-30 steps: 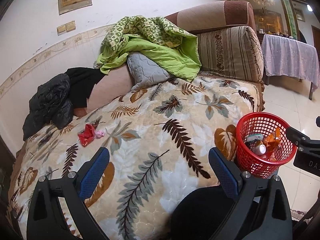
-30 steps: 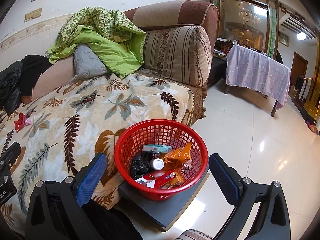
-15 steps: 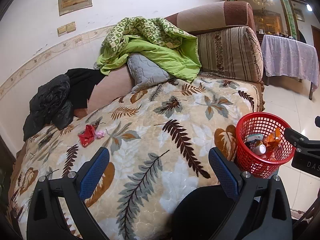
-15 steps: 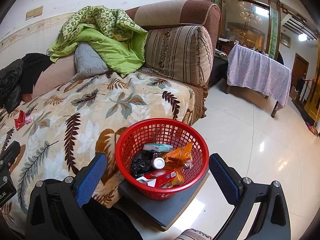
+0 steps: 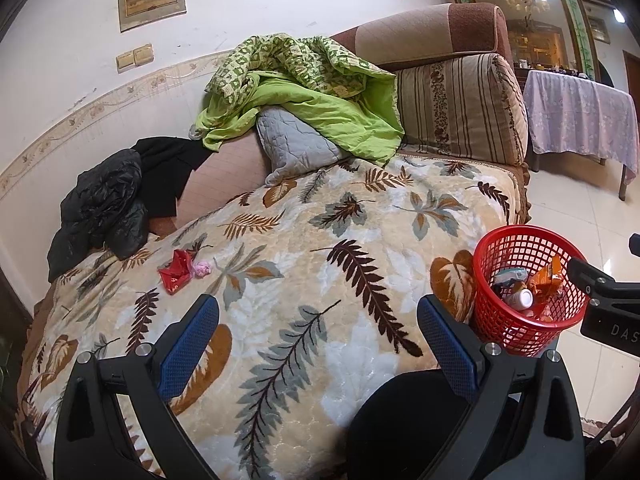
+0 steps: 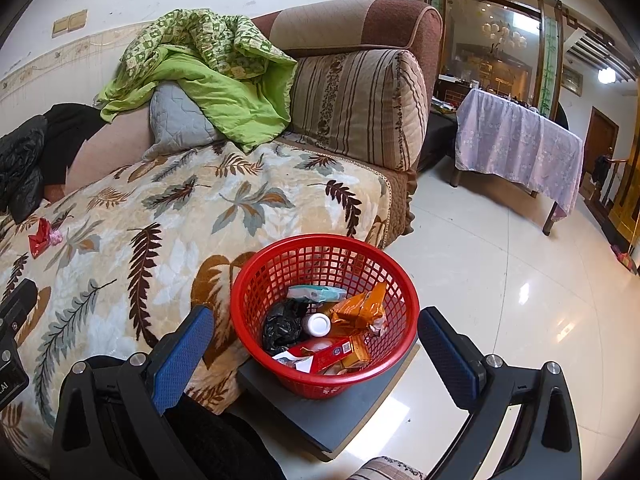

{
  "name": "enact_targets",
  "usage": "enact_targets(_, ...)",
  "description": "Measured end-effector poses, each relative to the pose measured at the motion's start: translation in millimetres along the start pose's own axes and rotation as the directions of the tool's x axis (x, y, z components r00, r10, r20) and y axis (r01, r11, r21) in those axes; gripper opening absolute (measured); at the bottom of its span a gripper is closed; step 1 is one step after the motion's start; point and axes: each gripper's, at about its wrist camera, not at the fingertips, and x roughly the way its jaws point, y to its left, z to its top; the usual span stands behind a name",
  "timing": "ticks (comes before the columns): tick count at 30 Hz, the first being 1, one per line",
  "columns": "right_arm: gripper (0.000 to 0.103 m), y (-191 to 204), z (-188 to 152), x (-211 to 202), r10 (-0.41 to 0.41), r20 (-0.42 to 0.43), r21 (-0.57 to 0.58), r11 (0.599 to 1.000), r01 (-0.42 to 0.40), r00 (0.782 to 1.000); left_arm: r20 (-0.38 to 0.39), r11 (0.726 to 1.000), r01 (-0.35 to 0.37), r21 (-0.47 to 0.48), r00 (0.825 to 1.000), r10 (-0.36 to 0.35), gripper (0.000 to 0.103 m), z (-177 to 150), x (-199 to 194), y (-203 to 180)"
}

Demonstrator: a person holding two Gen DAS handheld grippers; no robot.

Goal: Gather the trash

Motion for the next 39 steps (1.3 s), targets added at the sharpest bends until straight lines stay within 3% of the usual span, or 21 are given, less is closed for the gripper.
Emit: enact_targets(39, 0.103, 2.4, 0.2, 2.4, 0.001, -0.001, -0.006, 1.0, -0.001, 1.0, 0.002, 1.0, -0.002, -0.001, 1.0, 0.002, 0.099, -1.1, 0.4, -0.6)
